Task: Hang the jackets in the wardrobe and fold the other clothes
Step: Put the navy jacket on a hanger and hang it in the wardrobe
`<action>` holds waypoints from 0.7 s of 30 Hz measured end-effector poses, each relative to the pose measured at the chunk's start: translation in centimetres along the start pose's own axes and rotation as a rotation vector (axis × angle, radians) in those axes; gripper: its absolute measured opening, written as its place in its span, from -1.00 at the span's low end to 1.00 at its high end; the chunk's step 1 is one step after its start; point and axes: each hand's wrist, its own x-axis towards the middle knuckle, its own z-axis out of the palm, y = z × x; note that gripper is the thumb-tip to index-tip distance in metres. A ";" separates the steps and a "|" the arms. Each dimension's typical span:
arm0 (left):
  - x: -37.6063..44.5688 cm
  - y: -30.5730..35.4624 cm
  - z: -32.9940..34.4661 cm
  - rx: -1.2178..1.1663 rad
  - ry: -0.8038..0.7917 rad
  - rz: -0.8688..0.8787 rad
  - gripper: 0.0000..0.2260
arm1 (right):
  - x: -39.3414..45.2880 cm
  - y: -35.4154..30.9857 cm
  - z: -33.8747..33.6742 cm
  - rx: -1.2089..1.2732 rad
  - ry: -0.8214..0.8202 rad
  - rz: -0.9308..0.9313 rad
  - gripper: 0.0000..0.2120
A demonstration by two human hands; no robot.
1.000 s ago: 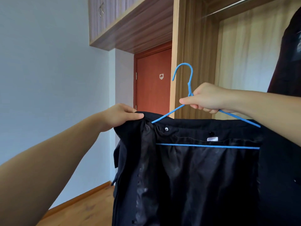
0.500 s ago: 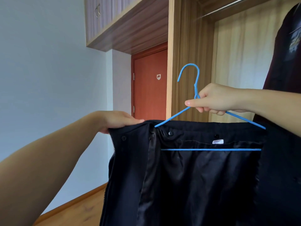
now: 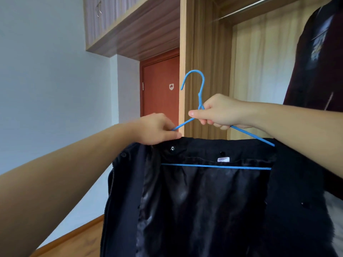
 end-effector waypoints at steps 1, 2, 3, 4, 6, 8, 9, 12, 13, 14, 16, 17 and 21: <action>0.7 1.0 0.1 -0.052 0.082 0.042 -0.73 | 0.2 0.0 0.3 0.012 0.011 -0.005 -0.60; 1.3 1.9 0.3 -0.093 0.143 0.078 -0.75 | 0.4 0.2 0.4 0.027 0.020 -0.008 -0.61; 1.8 2.5 0.6 -0.115 0.180 0.099 -0.75 | 0.5 0.3 0.3 0.050 0.026 -0.010 -0.63; 2.2 2.7 0.9 -0.124 0.217 0.111 -0.75 | 0.4 0.6 0.0 0.072 0.024 -0.015 -0.64; 2.8 2.4 1.6 -0.133 0.321 0.129 -0.75 | -0.1 1.6 -1.1 0.046 0.001 -0.049 -0.67; 3.3 1.8 1.9 -0.141 0.399 0.131 -0.77 | -1.2 3.8 -2.8 -0.143 -0.062 -0.026 -0.66; 3.6 1.5 1.9 -0.146 0.424 0.126 -0.78 | -2.1 5.1 -3.5 -0.243 -0.124 0.002 -0.67; 4.4 0.5 1.7 -0.146 0.507 0.100 -0.80 | -4.7 8.8 -5.0 -0.260 -0.216 0.065 -0.81; 4.7 0.2 1.6 -0.145 0.536 0.099 -0.81 | -5.3 9.6 -5.1 -0.185 -0.202 0.082 -0.82; 5.1 0.1 1.5 -0.142 0.560 0.098 -0.81 | -5.7 9.8 -5.2 -0.140 -0.171 0.096 -0.81; 5.9 -0.3 1.5 -0.153 0.571 0.100 -0.80 | -5.8 9.8 -5.1 -0.139 -0.083 0.103 -0.68; 6.4 -0.5 1.5 -0.161 0.571 0.104 -0.80 | -5.7 9.6 -4.9 -0.164 -0.037 0.103 -0.57; 8.0 -1.9 2.2 -0.259 0.629 0.071 -0.79 | -5.0 7.6 -4.2 -0.029 0.149 0.164 -0.50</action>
